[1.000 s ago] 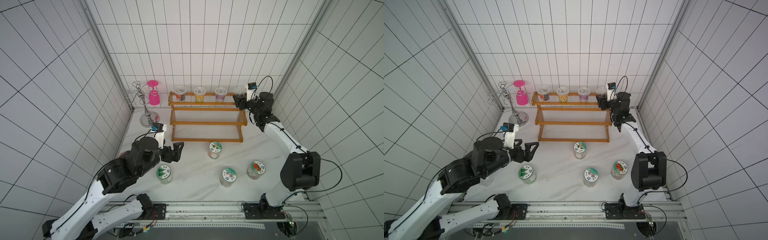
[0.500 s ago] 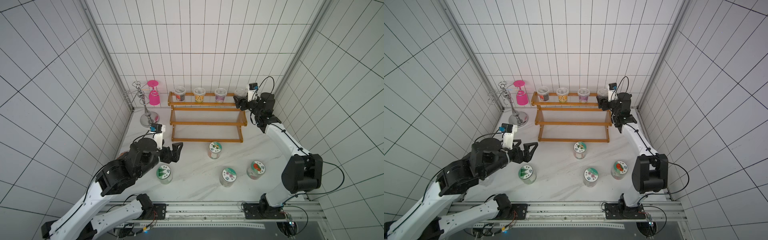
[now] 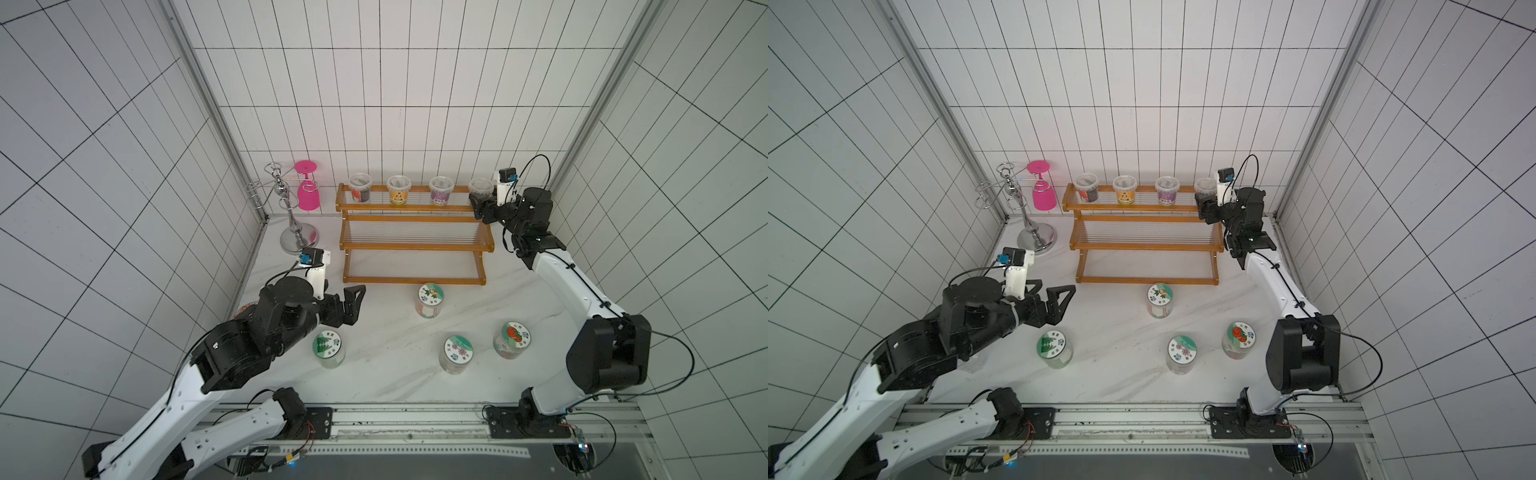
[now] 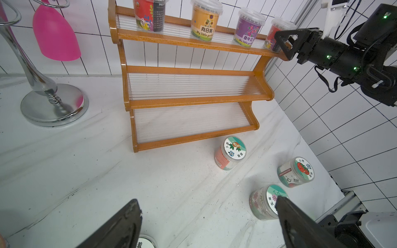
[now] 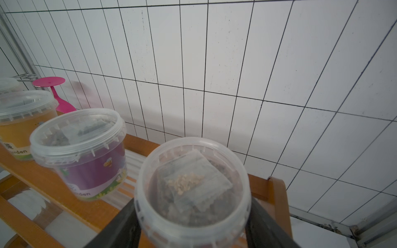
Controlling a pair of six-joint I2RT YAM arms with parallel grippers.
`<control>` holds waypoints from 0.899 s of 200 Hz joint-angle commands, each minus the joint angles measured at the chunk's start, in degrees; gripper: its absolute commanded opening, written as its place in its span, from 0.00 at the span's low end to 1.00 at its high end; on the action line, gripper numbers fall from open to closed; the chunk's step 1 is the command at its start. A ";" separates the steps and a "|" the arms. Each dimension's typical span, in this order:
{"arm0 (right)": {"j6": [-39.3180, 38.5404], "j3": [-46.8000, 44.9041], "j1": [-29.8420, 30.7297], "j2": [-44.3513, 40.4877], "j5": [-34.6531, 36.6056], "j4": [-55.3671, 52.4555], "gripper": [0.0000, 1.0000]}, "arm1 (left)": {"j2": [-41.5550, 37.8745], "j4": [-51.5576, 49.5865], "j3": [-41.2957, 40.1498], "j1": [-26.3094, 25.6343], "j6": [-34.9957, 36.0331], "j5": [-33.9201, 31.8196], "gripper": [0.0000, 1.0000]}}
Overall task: Place the seed container on the shelf
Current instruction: Place the seed jar on the shelf.
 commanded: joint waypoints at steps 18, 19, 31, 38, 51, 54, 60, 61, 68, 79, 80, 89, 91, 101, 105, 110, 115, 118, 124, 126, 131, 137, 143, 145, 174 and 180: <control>-1.84 -1.60 -0.04 -2.49 1.09 -1.30 0.65 | -0.17 0.73 -0.66 -0.14 -0.08 -0.07 0.99; -1.86 -1.57 -0.08 -2.42 1.06 -1.33 0.65 | -0.17 0.76 -0.68 -0.14 -0.07 -0.07 0.98; -2.26 -0.79 -0.08 -1.81 0.95 -2.05 0.62 | -0.03 0.84 -0.61 -0.14 -0.09 -0.16 0.98; -2.40 -0.30 -0.04 -1.44 0.95 -2.39 0.61 | 0.01 0.80 -0.60 -0.14 -0.05 -0.16 0.98; -2.66 0.75 -0.08 -0.66 0.87 -2.98 0.60 | -0.02 0.79 -0.60 -0.14 0.02 -0.08 0.99; -2.66 0.97 -0.04 -0.52 0.86 -3.06 0.59 | 0.00 0.73 -0.61 -0.14 0.01 -0.07 0.99; -2.75 1.45 -0.04 -0.10 0.87 -3.39 0.59 | 0.00 0.71 -0.74 -0.14 0.00 -0.09 0.98; -2.75 1.54 -0.04 -0.08 0.87 -3.43 0.59 | -0.04 0.75 -0.71 -0.14 0.01 -0.08 0.98; -2.83 2.09 -0.04 0.39 0.78 -3.86 0.59 | -0.12 0.79 -0.70 -0.14 -0.02 -0.14 0.99; -2.84 2.88 -0.08 0.93 0.78 -4.38 0.59 | -0.13 0.72 -0.74 -0.14 0.02 -0.16 0.98; -2.84 2.91 -0.06 1.00 0.78 -4.41 0.58 | -0.15 0.76 -0.71 -0.14 0.02 -0.16 0.98; -2.84 3.26 -0.03 1.37 0.82 -4.52 0.59 | -0.16 0.72 -0.69 -0.14 0.00 -0.16 0.98; -2.84 3.40 -0.04 1.42 0.79 -4.59 0.58 | -0.16 0.71 -0.69 -0.14 0.00 -0.16 0.98; -2.84 3.69 -0.05 1.77 0.82 -4.86 0.58 | -0.17 0.79 -0.77 -0.14 0.02 -0.16 0.99; -2.84 3.82 -0.05 1.86 0.86 -4.95 0.59 | -0.16 0.76 -0.70 -0.14 0.11 -0.16 0.99; -2.78 3.97 -0.04 1.97 0.86 -5.12 0.59 | -0.17 0.73 -0.70 -0.14 0.11 -0.16 0.98; -2.75 4.08 -0.04 2.17 0.95 -5.30 0.59 | -0.23 0.74 -0.64 -0.14 0.07 -0.24 0.98; -2.75 4.15 -0.04 2.22 1.02 -5.39 0.59 | -0.18 0.74 -0.61 -0.14 0.11 -0.24 0.98; -2.75 4.26 -0.04 2.38 1.04 -5.55 0.59 | -0.17 0.72 -0.61 -0.14 0.11 -0.27 0.99; -2.75 4.33 -0.04 2.44 1.04 -5.57 0.59 | -0.16 0.73 -0.63 -0.14 0.11 -0.25 0.98; -2.73 4.42 -0.04 2.53 1.11 -5.71 0.59 | -0.17 0.76 -0.67 -0.14 0.09 -0.27 0.98; -2.66 4.46 -0.04 2.66 1.13 -5.80 0.59 | -0.16 0.77 -0.62 -0.14 0.11 -0.25 0.98; -2.66 4.61 -0.04 2.84 1.13 -5.92 0.59 | -0.21 0.71 -0.69 -0.14 0.10 -0.25 0.99; -2.66 4.72 -0.04 2.91 1.13 -6.04 0.59 | -0.17 0.75 -0.71 -0.14 0.09 -0.20 0.98; -2.66 5.52 -0.04 3.79 1.22 -6.56 0.59 | -0.34 0.66 -0.69 -0.14 0.01 -0.25 0.98; -2.66 6.02 -0.02 4.22 1.30 -6.94 0.59 | -0.46 0.66 -0.69 -0.14 -0.05 -0.25 0.98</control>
